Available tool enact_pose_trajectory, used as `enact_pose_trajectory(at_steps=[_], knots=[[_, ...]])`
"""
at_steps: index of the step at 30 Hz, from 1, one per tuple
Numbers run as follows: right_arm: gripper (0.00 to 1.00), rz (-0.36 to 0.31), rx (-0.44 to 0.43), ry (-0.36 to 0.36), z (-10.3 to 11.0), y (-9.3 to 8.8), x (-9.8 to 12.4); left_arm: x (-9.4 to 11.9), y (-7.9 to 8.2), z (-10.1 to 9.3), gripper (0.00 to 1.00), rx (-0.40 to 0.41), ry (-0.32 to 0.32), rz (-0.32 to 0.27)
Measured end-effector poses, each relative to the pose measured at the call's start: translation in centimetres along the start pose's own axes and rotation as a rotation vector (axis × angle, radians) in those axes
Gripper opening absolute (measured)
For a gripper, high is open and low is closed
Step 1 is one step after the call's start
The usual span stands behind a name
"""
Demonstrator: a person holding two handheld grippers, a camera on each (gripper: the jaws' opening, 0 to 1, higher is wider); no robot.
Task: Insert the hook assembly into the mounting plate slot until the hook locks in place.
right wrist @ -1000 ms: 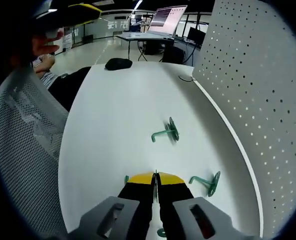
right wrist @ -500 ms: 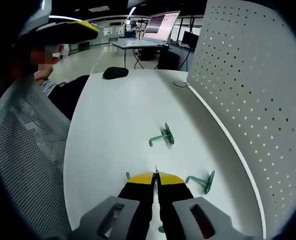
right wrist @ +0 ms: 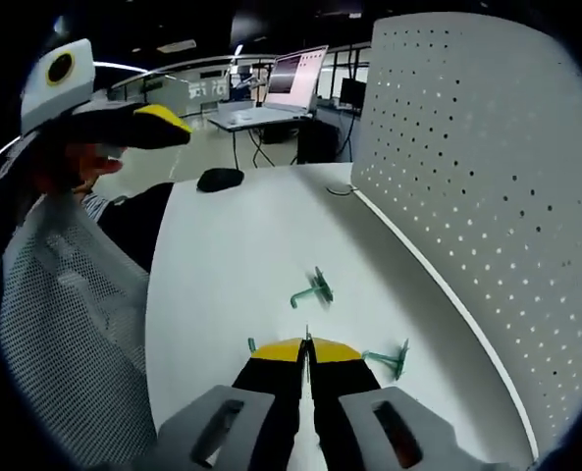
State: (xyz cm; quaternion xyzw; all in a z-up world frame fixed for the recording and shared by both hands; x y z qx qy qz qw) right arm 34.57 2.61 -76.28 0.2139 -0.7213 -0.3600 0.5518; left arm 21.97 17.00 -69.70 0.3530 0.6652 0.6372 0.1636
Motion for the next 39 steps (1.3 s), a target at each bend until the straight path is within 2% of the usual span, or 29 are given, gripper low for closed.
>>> enact_pose_trajectory(at_steps=[12,19,30,35,39], knots=[[0.0,-0.077,-0.007,-0.008,0.2,2.0,2.7,0.1,0.5,0.3,0.88,-0.022,-0.01,-0.008],[0.0,-0.122,-0.007,-0.017,0.3,3.2,4.1,0.0,1.5,-0.1,0.87,-0.046,-0.024,-0.013],[0.0,-0.176,-0.032,-0.022,0.5,4.2,5.9,0.0,2.5,-0.5,0.84,-0.074,-0.046,-0.021],[0.0,-0.201,-0.038,-0.036,0.7,4.7,6.5,-0.2,2.7,-0.6,0.8,-0.079,-0.035,-0.022],[0.0,-0.226,-0.052,-0.04,0.9,5.1,6.7,-0.3,2.8,-0.2,0.74,-0.064,0.008,-0.018]])
Point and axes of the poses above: the point that each gripper's makers call its tool centre point, and the gripper's own axes: x roughly backward along the fingers, z roughly to its left, y roughly out of its top, the point moved 9 cm from there along x, roughly backward along the fingers, and after that the axes turned 4 degrees about x, right-handed, at the moved point
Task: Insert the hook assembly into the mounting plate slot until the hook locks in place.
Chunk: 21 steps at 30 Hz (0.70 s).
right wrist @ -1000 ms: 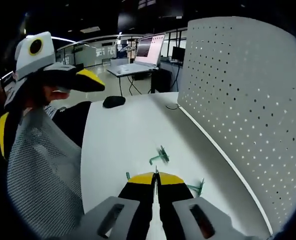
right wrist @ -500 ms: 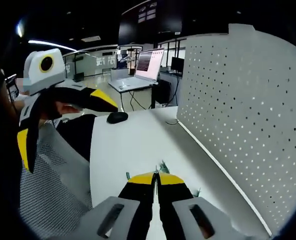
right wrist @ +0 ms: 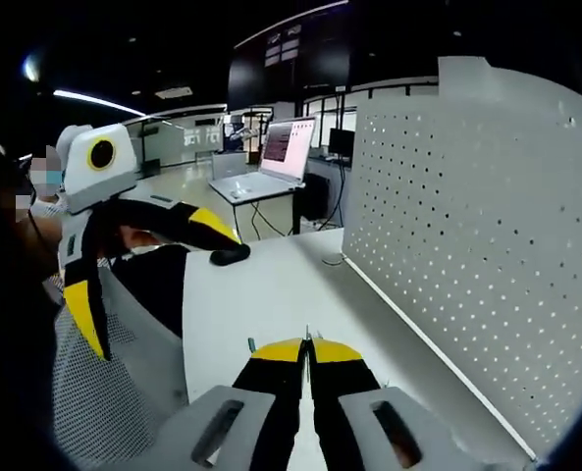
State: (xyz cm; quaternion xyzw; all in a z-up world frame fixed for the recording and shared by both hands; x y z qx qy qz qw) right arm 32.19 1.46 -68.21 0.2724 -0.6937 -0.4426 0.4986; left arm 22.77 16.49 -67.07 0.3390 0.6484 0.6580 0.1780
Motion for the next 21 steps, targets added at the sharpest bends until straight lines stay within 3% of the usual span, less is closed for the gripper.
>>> enact_pose_trajectory(at_steps=[4,9,21], knots=[[0.0,-0.016,-0.006,-0.004,0.2,0.5,0.0,-0.1,0.0,0.9,0.64,0.017,0.071,0.014],[0.0,-0.036,-0.014,-0.01,0.4,1.3,-0.2,-0.1,0.2,1.7,0.5,0.062,0.126,-0.014],[0.0,-0.098,-0.077,-0.005,0.1,3.2,-0.5,-0.6,0.5,2.5,0.38,0.073,0.202,-0.047]])
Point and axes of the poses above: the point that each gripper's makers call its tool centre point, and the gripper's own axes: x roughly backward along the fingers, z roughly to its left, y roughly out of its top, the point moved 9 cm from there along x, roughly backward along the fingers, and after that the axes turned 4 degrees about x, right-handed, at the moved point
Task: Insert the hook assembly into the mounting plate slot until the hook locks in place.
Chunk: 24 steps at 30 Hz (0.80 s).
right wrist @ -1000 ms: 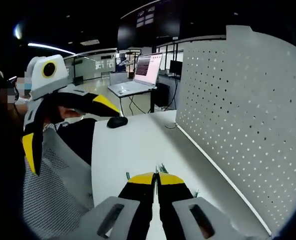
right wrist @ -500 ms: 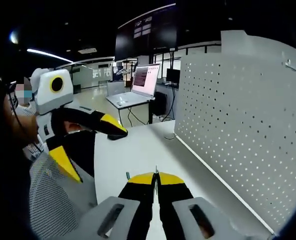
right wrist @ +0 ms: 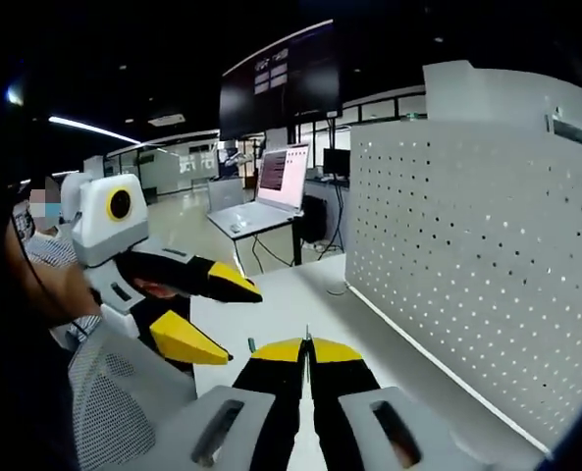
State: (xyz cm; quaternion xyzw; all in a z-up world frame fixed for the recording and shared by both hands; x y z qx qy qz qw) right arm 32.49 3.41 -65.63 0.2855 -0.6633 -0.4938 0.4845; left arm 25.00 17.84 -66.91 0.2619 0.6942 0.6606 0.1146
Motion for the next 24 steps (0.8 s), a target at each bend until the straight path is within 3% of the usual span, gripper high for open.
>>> enact_pose_trajectory(at_steps=[9,24], knots=[[0.0,-0.048,-0.045,-0.001,0.1,1.1,0.1,-0.4,0.6,0.3,0.29,-0.04,0.045,-0.04],[0.0,-0.071,-0.094,-0.007,-0.2,1.0,0.1,-2.3,0.6,0.1,0.14,-0.132,0.029,-0.028]])
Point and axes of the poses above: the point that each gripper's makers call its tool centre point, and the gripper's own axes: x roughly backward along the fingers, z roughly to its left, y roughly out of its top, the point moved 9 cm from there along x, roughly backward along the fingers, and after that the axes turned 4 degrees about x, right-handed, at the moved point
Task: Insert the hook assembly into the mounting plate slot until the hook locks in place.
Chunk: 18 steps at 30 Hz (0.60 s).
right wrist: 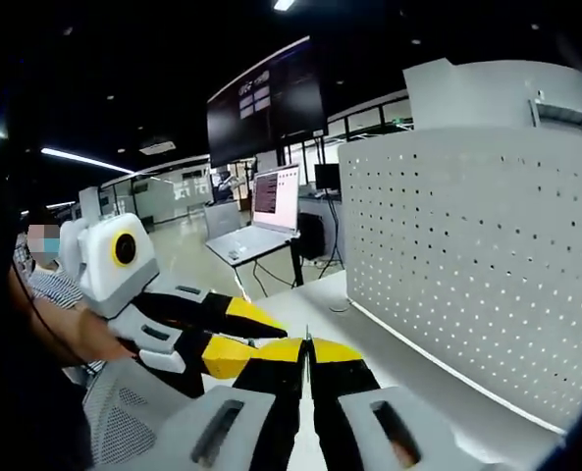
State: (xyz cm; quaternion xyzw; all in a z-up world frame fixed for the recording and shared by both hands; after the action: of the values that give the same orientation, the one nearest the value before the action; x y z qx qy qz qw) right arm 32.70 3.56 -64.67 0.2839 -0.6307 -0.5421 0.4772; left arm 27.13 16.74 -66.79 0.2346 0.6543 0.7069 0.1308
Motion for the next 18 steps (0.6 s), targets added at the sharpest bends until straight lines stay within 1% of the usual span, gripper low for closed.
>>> enact_pose_trajectory(at_steps=[5,13,18], knots=[[0.0,-0.01,-0.03,-0.001,-0.23,-0.2,0.19,-0.55,0.21,-0.26,0.12,-0.026,-0.005,-0.008],[0.0,-0.019,-0.064,0.003,-0.27,-0.33,0.33,-0.97,0.1,-0.5,0.08,-0.04,-0.009,-0.013],[0.0,-0.025,-0.103,0.018,-0.24,-0.49,0.27,-1.01,0.09,-0.61,0.06,-0.048,-0.008,-0.018]])
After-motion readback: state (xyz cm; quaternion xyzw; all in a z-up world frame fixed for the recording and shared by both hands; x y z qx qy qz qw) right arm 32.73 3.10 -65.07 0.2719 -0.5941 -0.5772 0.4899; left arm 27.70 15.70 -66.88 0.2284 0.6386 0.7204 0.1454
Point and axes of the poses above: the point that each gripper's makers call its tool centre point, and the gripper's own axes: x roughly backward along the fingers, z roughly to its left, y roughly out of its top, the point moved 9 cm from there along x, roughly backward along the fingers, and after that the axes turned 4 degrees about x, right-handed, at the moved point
